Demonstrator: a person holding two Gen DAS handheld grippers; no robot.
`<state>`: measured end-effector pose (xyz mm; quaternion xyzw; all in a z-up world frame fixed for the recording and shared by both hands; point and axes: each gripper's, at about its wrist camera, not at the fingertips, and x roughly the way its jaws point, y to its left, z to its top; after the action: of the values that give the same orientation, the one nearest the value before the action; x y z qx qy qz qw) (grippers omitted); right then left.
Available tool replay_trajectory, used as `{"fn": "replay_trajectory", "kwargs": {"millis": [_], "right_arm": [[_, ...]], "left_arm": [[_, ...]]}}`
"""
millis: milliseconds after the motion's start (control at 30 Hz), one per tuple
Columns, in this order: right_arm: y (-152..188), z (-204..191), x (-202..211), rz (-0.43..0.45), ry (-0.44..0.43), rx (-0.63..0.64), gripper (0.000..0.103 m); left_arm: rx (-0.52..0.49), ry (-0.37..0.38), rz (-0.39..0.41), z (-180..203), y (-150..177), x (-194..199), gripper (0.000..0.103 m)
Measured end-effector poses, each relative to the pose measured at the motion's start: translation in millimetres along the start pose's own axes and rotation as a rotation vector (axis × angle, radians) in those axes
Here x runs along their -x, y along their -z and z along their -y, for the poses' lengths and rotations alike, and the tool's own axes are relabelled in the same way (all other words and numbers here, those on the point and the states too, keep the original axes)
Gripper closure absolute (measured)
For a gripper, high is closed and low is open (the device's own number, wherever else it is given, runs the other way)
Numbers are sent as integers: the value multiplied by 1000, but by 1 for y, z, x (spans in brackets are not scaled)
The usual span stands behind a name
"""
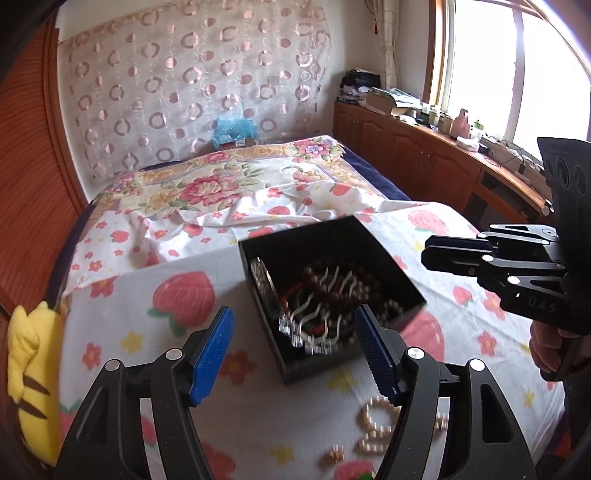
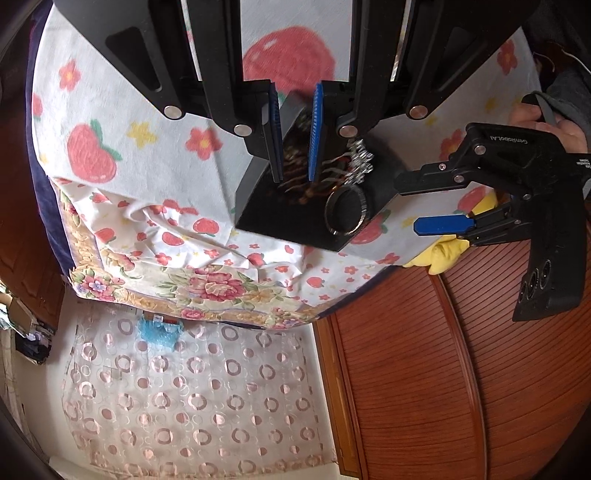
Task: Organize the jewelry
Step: 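Reach the left tool to the green gem pendant while the right tool reaches the pearl necklace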
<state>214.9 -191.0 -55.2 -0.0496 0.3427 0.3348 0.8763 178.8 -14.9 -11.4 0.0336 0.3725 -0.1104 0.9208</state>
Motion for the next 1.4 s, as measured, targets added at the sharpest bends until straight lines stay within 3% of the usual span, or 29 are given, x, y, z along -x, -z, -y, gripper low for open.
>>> {"fn": "replay_trajectory", "kwargs": {"millis": [367,767,1000,1100,1200,1400], "right_arm": [[55,-29,10,-45,31,22,80],[101,-59,28,-58,49,11,75],[119,-71,42,-50,63,0,67],[127,-75,45,-57,70,-6,55],[137,-77,45,-66,79,-11,53],[145,-75,45,-62,86,-21,52]], "left_arm": [[43,2,-5,1,59,21,38],[31,19,7,16,95,43,38],[29,23,9,27,113,57,38],[27,34,-10,32,122,58,38],[9,40,-20,37,129,58,38],[-2,71,-45,44,125,45,52]]}}
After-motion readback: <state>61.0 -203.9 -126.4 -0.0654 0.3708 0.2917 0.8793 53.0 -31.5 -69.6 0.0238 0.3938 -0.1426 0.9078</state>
